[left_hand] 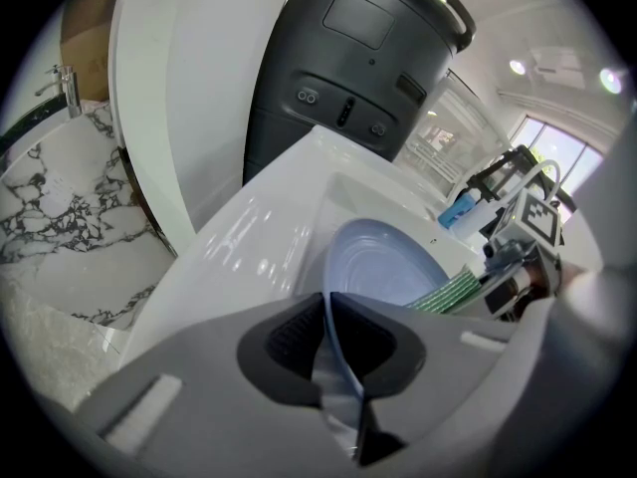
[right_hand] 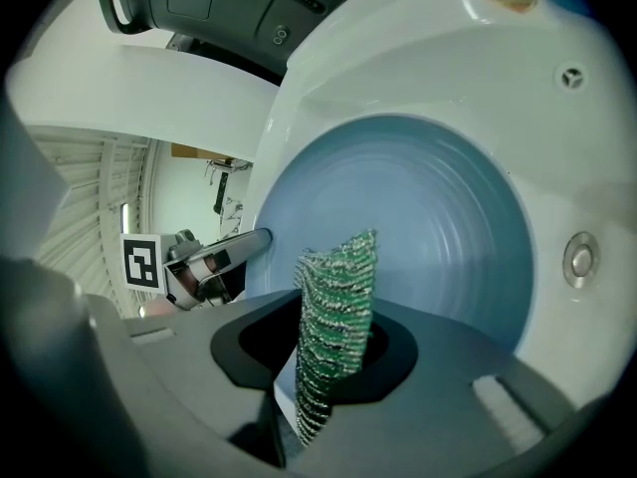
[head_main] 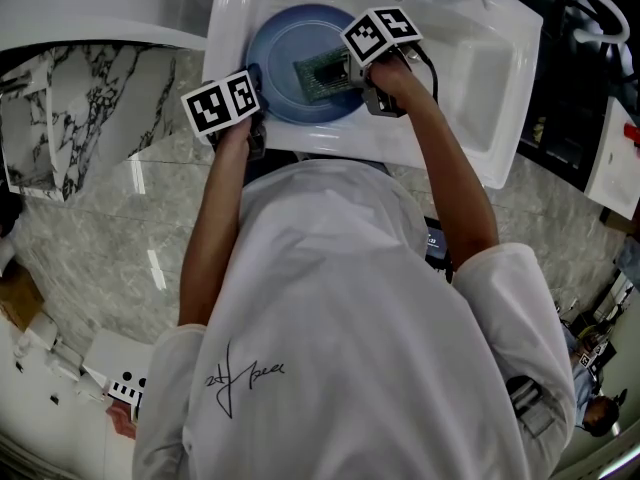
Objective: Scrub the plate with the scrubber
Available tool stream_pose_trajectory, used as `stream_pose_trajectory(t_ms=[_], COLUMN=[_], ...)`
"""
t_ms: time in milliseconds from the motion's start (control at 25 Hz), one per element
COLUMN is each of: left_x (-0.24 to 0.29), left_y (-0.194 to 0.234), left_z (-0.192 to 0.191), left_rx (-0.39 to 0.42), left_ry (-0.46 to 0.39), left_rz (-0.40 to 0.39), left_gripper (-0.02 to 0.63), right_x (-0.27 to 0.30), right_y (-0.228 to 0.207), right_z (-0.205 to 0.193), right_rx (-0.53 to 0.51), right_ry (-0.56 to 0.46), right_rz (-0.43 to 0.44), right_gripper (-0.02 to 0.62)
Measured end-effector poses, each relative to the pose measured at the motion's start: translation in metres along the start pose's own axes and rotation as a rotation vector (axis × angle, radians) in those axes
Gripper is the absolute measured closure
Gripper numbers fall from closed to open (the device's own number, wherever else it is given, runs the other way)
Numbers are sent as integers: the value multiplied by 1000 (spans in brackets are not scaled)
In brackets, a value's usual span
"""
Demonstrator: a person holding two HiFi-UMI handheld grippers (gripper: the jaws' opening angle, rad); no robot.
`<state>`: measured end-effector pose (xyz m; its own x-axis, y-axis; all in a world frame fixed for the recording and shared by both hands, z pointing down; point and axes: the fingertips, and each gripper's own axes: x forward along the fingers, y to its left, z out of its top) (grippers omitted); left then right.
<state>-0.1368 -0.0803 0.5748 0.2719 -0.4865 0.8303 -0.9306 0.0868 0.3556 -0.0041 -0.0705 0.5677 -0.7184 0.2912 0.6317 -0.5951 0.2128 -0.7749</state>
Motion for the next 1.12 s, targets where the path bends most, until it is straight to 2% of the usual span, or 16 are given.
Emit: stream_pose_trajectory(t_ms=[280, 520, 1120], left_x=[-1, -2, -3], left_y=[3, 8, 8], left_z=[1, 4, 3], left_rx=[1, -56, -42], left_ry=[-13, -29, -31], left_rz=[23, 28, 33], left_gripper=[531, 535, 535], right_x=[-11, -19, -40], right_y=[-10, -17, -36], right_z=[-1, 1, 8], right_rx=[-45, -95, -158], right_ry=[35, 67, 107], right_rz=[-74, -139, -268], right_gripper=[528, 528, 528])
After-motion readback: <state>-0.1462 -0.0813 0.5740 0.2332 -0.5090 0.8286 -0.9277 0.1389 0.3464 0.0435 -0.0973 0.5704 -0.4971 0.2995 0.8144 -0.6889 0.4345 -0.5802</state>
